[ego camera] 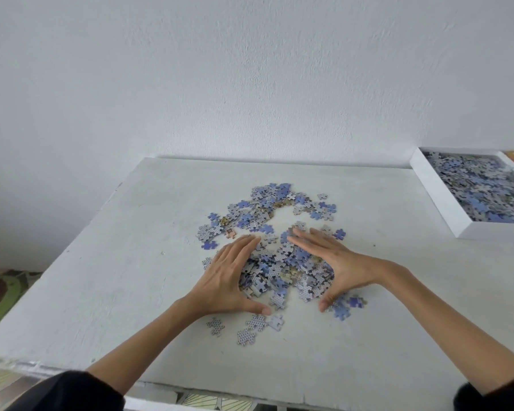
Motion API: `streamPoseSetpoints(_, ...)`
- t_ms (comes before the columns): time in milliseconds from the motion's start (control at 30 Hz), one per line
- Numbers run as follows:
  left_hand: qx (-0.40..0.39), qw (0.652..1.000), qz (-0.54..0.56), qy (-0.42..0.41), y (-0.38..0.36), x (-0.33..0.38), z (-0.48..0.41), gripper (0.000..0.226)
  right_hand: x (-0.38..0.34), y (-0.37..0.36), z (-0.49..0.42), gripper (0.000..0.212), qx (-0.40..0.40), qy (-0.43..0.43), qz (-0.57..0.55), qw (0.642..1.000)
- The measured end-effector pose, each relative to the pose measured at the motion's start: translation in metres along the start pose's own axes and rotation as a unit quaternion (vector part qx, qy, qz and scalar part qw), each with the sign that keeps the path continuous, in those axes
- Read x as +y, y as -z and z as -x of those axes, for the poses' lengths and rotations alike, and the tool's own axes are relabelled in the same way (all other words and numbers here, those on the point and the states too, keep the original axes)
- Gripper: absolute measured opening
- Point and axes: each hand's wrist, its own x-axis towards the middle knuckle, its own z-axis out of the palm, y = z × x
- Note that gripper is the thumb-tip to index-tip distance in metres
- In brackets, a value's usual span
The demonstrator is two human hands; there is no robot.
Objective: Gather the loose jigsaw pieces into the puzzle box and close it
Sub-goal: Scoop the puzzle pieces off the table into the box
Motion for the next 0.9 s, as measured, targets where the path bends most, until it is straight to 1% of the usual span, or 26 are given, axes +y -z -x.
streamPoseSetpoints(67, -0.002, 1.000, 0.019, 0.006, 0.000, 0.000, -0.001, 0.128, -0.003, -0.005, -0.002, 0.125, 0.013, -0.003, 0.032, 0.999)
streamPoseSetpoints(200, -0.004, 0.999, 0.045, 0.011, -0.001, -0.001, -0.001, 0.129, -0.006, -0.012, -0.012, 0.121, 0.064, -0.010, 0.045, 0.997)
streamPoseSetpoints(300, -0.006, 0.999, 0.042, 0.018, -0.002, -0.001, 0.000, 0.128, -0.003, -0.013, -0.022, 0.111, 0.112, 0.006, 0.076, 0.991)
streamPoseSetpoints(367, -0.006, 0.999, 0.035, 0.024, -0.001, -0.001, 0.001, 0.126, -0.001, -0.012, -0.027, 0.099, 0.153, 0.011, 0.084, 0.985)
streamPoseSetpoints(433, -0.003, 0.999, 0.032, 0.029, 0.000, 0.000, 0.001, 0.121, -0.001, -0.010, -0.031, 0.088, 0.186, 0.002, 0.086, 0.979)
streamPoseSetpoints(500, 0.008, 0.999, 0.039, 0.029, 0.000, 0.000, 0.001, 0.117, -0.002, -0.010, -0.033, 0.081, 0.203, -0.006, 0.088, 0.975)
streamPoseSetpoints(600, 0.028, 0.998, 0.042, 0.026, -0.001, -0.002, 0.001, 0.111, -0.002, -0.013, -0.034, 0.074, 0.237, 0.004, 0.059, 0.970)
streamPoseSetpoints(667, 0.031, 0.999, 0.032, 0.020, -0.002, -0.002, 0.000, 0.103, -0.002, -0.016, -0.035, 0.071, 0.259, 0.011, 0.051, 0.964)
streamPoseSetpoints(767, 0.040, 0.999, 0.031, 0.011, -0.003, -0.004, -0.001, 0.089, 0.000, -0.017, -0.037, 0.062, 0.283, 0.014, 0.042, 0.958)
streamPoseSetpoints(800, 0.043, 0.999, 0.032, 0.009, -0.003, -0.005, -0.002, 0.086, 0.000, -0.017, -0.037, 0.064, 0.278, 0.012, 0.041, 0.960)
streamPoseSetpoints(833, 0.042, 0.999, 0.030, 0.010, -0.004, -0.006, -0.002, 0.085, 0.001, -0.016, -0.037, 0.070, 0.264, 0.009, 0.045, 0.963)
streamPoseSetpoints(900, 0.038, 0.999, 0.017, 0.008, -0.005, -0.007, -0.002, 0.085, 0.002, -0.014, -0.036, 0.089, 0.221, 0.004, 0.062, 0.973)
